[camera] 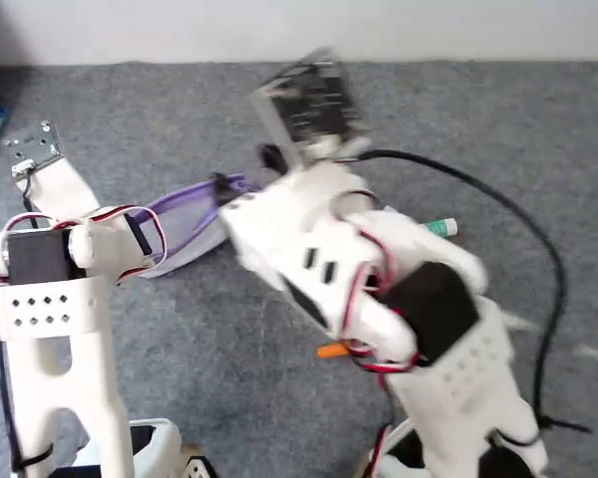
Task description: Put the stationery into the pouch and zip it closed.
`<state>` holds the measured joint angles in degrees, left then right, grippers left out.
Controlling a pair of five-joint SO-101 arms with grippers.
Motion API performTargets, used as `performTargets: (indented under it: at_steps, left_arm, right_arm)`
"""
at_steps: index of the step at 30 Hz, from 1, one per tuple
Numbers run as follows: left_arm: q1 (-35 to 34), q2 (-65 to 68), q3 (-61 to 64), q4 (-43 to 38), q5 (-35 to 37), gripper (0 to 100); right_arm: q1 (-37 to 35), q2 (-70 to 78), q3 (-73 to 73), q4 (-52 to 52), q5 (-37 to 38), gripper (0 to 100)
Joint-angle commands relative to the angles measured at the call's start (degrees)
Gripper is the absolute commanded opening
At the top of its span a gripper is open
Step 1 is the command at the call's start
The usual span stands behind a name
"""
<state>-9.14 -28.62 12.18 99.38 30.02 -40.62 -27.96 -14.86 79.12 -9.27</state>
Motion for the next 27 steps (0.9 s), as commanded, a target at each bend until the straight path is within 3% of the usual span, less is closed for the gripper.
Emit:
performTargets:
  at_steps: [1,4,10,18,27]
  left_arm:
    - [-0.26,1.14,-1.1,0.53,0.79,1]
    - [-0.26,1.14,-1.1,0.44,0.79,1]
    - [-0.26,1.14,-1.1,0.53,0.79,1]
    - [-0.26,1.14,-1.1,0.53,0.79,1]
    - [-0.26,1.49,-1.1,0.26,0.79,1]
  right_arm:
    - [8.66,-2.68,-0.09,13.05,-10.29,17.7]
    - [16.75,-1.98,2.55,22.64,-18.2,17.7]
    - [30.73,-1.54,19.34,23.69,-18.99,17.7]
    - [37.23,0.4,41.05,22.55,-19.34,18.0]
    - [42.51,7.52,47.47,6.02,-19.34,18.0]
